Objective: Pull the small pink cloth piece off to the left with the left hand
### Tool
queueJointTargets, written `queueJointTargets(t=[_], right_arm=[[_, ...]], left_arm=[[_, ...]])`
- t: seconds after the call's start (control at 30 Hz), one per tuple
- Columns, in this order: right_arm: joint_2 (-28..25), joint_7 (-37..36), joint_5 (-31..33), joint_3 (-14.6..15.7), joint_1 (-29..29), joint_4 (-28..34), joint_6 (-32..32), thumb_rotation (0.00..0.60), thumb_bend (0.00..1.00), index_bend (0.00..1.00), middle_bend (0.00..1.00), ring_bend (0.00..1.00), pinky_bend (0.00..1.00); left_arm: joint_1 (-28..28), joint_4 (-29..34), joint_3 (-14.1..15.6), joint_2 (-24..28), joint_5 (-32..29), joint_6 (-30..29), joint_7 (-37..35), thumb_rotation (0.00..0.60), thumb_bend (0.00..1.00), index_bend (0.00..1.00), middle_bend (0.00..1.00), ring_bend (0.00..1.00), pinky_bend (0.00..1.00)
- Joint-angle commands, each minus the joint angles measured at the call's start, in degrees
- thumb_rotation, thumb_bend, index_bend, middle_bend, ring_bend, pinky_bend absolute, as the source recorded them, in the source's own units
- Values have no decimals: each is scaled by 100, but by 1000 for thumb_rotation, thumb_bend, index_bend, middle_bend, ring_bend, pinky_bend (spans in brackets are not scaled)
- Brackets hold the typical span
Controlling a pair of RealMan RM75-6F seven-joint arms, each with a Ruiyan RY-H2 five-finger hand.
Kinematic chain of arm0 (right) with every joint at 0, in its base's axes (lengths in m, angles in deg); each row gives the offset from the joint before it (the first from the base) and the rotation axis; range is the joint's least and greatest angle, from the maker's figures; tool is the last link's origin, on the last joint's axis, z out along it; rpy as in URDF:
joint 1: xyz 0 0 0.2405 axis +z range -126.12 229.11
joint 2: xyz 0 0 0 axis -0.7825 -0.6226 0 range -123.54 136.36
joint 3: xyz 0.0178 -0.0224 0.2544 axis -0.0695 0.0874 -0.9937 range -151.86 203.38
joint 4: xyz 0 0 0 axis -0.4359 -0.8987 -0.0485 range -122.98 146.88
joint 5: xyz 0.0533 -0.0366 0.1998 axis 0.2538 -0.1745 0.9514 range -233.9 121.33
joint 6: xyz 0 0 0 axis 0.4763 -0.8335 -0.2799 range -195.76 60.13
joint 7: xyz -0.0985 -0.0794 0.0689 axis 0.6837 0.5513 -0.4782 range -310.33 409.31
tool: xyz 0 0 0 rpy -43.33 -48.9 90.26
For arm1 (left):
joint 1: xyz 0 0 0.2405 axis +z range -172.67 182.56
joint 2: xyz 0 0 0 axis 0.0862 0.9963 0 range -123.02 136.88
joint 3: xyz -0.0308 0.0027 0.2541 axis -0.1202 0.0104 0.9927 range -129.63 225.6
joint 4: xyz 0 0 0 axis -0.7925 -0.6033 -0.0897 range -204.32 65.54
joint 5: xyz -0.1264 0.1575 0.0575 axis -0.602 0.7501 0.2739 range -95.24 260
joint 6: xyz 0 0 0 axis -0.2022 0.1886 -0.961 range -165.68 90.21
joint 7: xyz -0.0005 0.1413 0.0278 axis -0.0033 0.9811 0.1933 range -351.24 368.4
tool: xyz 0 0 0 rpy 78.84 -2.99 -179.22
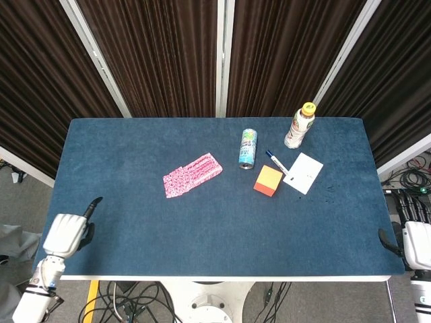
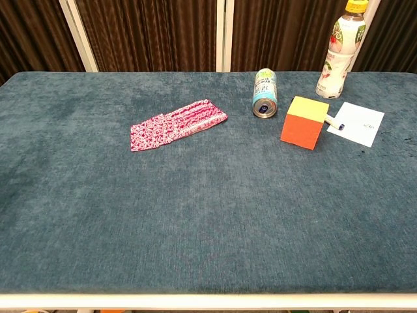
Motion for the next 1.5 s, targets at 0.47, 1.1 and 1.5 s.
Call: queueJointTargets(t=[0.47,1.1,1.5], right_arm=[[-42,162,17,-39,49,174,11,600,280,0,0,0,0],[-31,103,101,-61,66,97,68,600,279,0,0,0,0],[-42,67,115,-70,63,88,65,600,279,0,0,0,0]], left_arm=[[-1763,-116,-436,-606,-1135,2387,802,600,645,113,955,936,956],[-2958,-1670,-682,-1961,-2339,3039,1364,600,655,113,955,940,955],[-3365,-2390,-590,-2329,-2868,3299,1387,600,663,113,955,940,955]])
